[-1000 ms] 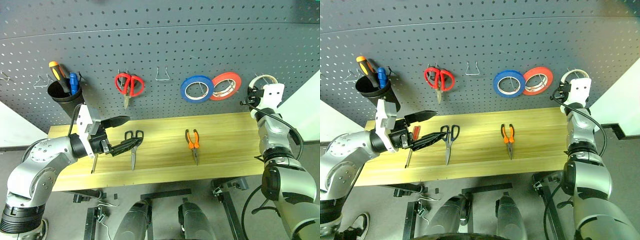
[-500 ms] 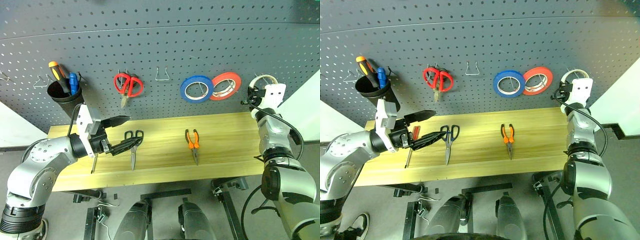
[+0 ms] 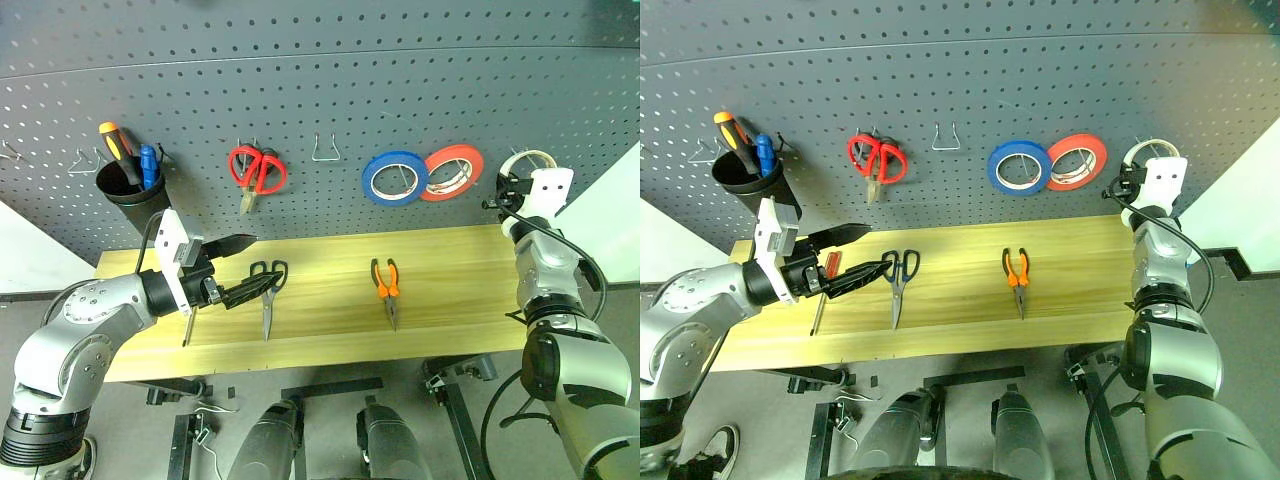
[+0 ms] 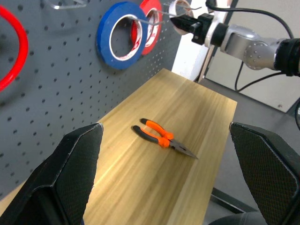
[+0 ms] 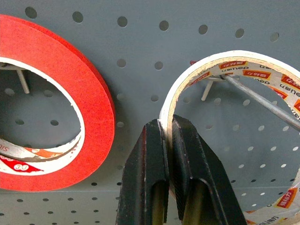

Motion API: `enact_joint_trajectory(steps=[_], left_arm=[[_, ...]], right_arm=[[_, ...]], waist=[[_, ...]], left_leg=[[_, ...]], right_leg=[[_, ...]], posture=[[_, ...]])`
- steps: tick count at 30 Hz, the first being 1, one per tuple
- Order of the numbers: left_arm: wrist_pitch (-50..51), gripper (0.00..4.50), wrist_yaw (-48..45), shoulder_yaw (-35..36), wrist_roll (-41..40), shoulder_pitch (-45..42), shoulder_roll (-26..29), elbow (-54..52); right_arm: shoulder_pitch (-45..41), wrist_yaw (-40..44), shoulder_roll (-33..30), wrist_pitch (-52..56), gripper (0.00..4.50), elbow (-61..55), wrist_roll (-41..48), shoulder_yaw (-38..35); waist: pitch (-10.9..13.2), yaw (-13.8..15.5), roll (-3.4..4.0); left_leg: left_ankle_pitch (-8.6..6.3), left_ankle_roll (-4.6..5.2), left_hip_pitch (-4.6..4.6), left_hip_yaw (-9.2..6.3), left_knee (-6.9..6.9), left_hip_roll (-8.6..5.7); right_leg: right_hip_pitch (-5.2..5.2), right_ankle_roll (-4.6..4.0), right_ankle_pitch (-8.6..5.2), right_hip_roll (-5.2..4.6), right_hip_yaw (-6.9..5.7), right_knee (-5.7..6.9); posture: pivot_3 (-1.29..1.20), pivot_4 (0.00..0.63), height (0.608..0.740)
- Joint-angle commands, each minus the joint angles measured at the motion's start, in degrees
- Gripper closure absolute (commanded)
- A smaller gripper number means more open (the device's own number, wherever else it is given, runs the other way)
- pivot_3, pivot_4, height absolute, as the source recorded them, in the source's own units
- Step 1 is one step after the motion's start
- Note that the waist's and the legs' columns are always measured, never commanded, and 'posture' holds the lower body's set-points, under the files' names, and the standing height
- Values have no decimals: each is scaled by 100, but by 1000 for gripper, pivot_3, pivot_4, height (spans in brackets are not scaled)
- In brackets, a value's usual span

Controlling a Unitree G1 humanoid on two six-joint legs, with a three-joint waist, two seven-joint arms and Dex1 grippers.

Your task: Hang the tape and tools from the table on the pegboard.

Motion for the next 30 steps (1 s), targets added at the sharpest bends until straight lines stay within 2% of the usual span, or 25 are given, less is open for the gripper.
enact_joint_trajectory(steps=[1,7,12,13,14,19,21,25,30], left_arm=[[-25,0,-53,55,24,39,87,-121],[-53,0,-123,88,-23,41,64,-42],[-75,547,-126,88,37,-28,56,72],[-58,790,-122,53,66,-35,74,76],[-49,861,-132,45,55,-36,70,81],[-11,861,-64,50,33,-78,9,138],[4,600,35,67,46,-146,-39,223],[94,46,-113,-39,-13,-186,43,243],[81,46,-173,-100,63,-161,47,230]], right_arm=[[64,32,-24,-57,4327,-173,95,-76],[98,-77,-16,21,4327,-164,-42,55],[142,-103,-12,0,4500,-186,-28,55],[153,-88,-18,6,4500,-191,-22,54],[171,-100,-15,-16,4212,-207,25,8],[208,-75,-53,2,4212,-237,9,35],[222,-82,-54,7,3924,-243,-22,64],[231,-105,-63,19,3924,-229,-27,58],[254,-159,-43,-27,3924,-216,74,-50]], waist=[[-1,-8,0],[-4,-9,1],[-7,-13,1],[-8,-13,0],[-8,-13,0],[-14,-12,-1],[-15,-12,-1],[-21,-16,-1],[-46,-10,0]], left_leg=[[0,-1,0,0,0,0],[8,-14,0,0,0,0],[13,-22,0,0,0,0],[13,-23,0,1,0,0],[14,-23,0,1,0,0],[15,-26,0,1,2,0],[16,-27,0,1,3,0],[17,-29,0,2,4,0],[21,-36,0,4,4,0]], right_leg=[[0,0,0,0,0,0],[-1,0,0,1,-1,0],[-1,0,0,2,-3,0],[-1,0,0,2,-3,0],[-1,0,0,2,-3,0],[0,1,1,2,-4,1],[0,1,1,2,-5,1],[0,1,1,4,-6,4],[-1,1,1,4,-6,5]], posture=[[127,186,740],[111,167,740],[106,156,740],[106,156,740],[104,152,740],[97,146,740],[95,143,740],[93,133,740],[92,114,740]])
